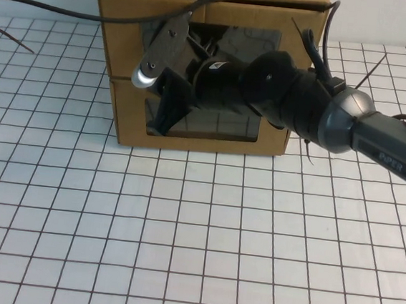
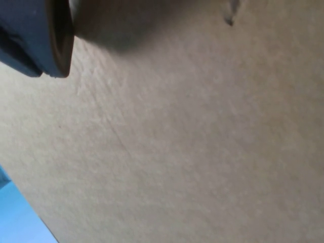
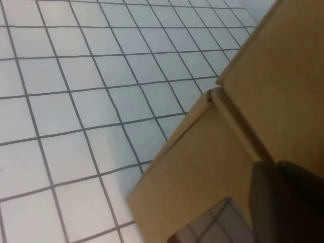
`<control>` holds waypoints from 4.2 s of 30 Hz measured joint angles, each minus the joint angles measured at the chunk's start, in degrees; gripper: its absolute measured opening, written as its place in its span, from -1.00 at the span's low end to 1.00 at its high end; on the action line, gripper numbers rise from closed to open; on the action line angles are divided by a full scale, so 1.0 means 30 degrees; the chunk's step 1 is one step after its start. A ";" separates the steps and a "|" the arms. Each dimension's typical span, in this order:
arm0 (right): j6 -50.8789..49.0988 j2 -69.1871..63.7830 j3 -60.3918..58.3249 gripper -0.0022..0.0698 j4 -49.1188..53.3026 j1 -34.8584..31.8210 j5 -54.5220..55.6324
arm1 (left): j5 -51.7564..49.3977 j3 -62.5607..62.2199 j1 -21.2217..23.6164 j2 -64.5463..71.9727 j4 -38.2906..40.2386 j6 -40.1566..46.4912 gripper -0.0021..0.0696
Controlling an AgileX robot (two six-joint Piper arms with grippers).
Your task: Close the shoe box
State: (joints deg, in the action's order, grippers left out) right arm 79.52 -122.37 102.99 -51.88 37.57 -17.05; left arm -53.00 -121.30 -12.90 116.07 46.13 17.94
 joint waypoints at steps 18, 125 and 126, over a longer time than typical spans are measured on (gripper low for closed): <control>-0.0352 0.2052 0.0312 -0.98 0.0249 -0.0281 -0.0937 | -0.2107 0.0192 0.0000 -0.3612 -0.1513 0.0589 -0.96; -1.7553 3.7335 -2.8776 -0.98 0.7587 -0.6839 -0.6066 | 1.0709 4.0931 0.1158 -3.8854 -1.6206 -0.4732 -0.96; -1.7553 3.7335 -2.8776 -0.98 0.7587 -0.6839 -0.6066 | 1.0518 4.0931 0.1158 -3.8854 -1.6031 -0.4912 -0.96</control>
State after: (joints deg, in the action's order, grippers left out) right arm 26.86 -10.36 16.66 -29.12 17.06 -35.25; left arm -21.45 1.49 -9.42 -0.49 -1.97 3.21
